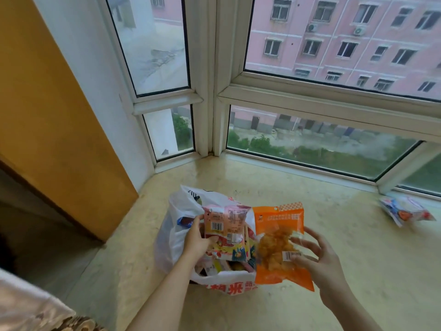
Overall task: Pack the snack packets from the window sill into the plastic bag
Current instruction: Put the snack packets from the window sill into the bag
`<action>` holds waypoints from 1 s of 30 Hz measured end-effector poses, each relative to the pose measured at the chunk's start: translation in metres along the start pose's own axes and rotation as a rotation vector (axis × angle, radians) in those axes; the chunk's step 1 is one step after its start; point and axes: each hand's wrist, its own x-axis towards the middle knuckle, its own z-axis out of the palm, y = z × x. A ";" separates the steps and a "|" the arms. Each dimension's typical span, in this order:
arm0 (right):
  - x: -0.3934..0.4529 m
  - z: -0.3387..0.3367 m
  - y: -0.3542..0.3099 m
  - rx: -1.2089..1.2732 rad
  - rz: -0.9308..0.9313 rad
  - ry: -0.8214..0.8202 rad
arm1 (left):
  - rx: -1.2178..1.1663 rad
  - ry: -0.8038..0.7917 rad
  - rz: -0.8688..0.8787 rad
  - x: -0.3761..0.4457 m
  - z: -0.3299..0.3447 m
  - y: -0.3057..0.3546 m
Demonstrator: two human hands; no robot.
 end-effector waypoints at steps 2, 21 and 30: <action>0.001 0.010 0.004 -0.011 0.020 0.007 | 0.112 0.024 0.035 0.009 -0.008 -0.008; 0.010 0.162 0.025 -0.256 -0.080 -0.122 | 0.354 0.160 0.689 -0.026 -0.100 0.007; 0.050 0.215 0.005 -0.407 -0.147 -0.228 | -0.516 0.062 -0.125 -0.028 -0.100 0.029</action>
